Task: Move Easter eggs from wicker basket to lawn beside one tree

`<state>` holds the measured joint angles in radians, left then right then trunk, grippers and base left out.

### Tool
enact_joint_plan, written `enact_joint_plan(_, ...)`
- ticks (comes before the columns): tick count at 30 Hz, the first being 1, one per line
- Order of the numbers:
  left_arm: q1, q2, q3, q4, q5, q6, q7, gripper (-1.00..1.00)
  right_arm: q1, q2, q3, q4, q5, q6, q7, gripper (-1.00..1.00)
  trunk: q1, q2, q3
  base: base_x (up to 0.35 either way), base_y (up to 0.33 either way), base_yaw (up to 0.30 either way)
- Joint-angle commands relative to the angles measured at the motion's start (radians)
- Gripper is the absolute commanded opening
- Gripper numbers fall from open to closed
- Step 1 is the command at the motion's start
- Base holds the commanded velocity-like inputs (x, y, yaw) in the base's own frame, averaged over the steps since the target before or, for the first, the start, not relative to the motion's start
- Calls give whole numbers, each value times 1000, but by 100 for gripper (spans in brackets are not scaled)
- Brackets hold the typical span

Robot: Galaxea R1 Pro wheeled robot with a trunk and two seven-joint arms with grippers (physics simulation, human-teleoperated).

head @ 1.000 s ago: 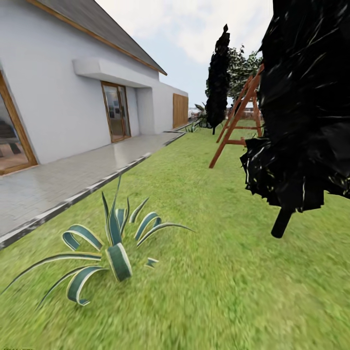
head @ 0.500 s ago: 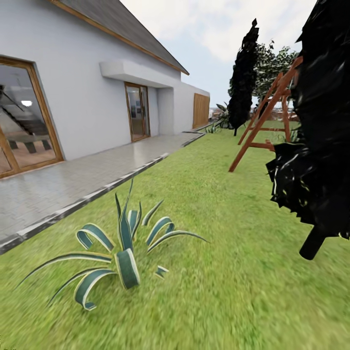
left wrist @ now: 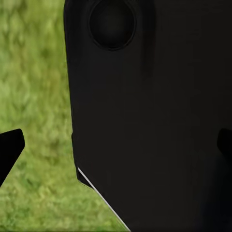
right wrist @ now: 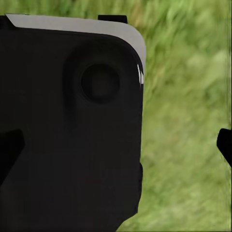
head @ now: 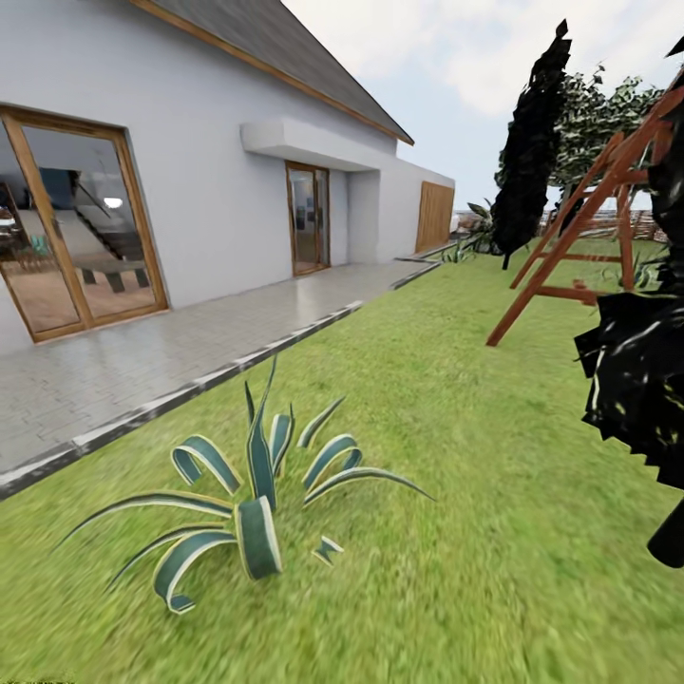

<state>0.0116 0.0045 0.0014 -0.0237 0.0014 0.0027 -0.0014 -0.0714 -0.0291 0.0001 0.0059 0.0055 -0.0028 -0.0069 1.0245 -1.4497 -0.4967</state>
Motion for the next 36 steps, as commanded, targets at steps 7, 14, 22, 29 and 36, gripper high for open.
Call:
enact_joint_plan(7,1,0,0,-2,0,0,0,100,-1,0,0,0,1,0,-1,100,0,0,-1,260,-186,257)
enact_joint_plan(14,1,0,0,-1,0,-1,0,100,-1,0,1,0,1,0,-1,100,0,0,-1,160,-211,178)
enact_joint_plan(22,1,0,0,-1,0,-1,0,100,-1,0,1,1,1,0,-1,100,0,0,-1,7,-272,38)
enact_joint_plan(29,1,0,0,-1,0,-1,0,100,-1,0,1,1,1,0,-1,100,0,0,-1,0,-278,217)
enact_joint_plan(36,1,0,0,-1,0,0,0,100,-1,0,1,1,1,0,-1,100,0,0,-1,57,-165,252)
